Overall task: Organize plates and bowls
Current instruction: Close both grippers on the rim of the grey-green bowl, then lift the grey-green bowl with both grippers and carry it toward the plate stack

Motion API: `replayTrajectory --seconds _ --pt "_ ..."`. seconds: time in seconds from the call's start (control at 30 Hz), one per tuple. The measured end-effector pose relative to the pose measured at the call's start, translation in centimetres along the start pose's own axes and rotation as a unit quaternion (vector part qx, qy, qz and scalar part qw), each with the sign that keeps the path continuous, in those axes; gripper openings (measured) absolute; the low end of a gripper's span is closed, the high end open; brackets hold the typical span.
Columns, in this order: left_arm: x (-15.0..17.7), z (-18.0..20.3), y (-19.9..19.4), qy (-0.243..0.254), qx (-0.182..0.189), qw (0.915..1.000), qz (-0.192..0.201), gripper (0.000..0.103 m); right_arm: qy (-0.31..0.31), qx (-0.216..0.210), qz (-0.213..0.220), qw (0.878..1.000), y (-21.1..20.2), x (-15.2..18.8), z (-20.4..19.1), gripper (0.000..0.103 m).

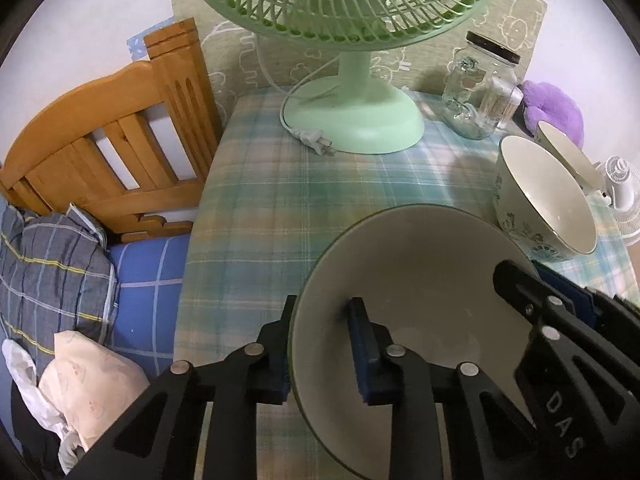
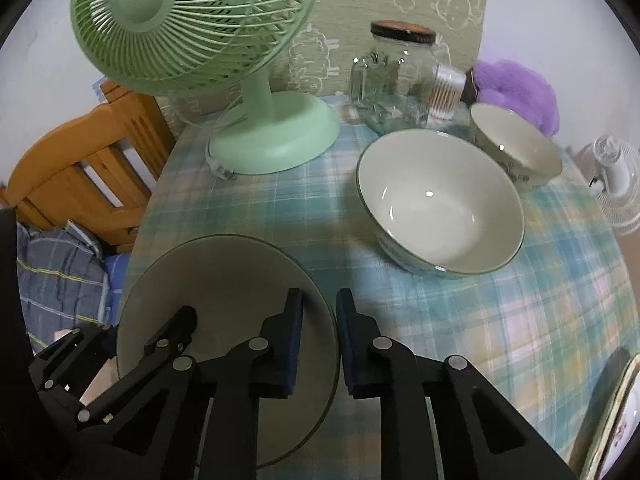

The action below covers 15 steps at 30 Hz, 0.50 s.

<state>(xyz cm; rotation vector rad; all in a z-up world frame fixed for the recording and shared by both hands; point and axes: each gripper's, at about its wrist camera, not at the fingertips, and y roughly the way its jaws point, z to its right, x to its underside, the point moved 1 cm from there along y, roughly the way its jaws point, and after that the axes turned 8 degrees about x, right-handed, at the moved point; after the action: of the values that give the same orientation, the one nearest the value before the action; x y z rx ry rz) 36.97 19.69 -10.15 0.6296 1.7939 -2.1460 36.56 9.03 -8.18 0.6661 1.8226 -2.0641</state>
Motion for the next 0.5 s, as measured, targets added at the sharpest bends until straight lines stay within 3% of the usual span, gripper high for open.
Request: replayTrajectory --seconds 0.5 --pt "0.4 0.8 -1.3 0.015 -0.011 0.9998 0.006 0.022 -0.01 0.015 -0.008 1.0 -1.0 0.2 0.1 0.021"
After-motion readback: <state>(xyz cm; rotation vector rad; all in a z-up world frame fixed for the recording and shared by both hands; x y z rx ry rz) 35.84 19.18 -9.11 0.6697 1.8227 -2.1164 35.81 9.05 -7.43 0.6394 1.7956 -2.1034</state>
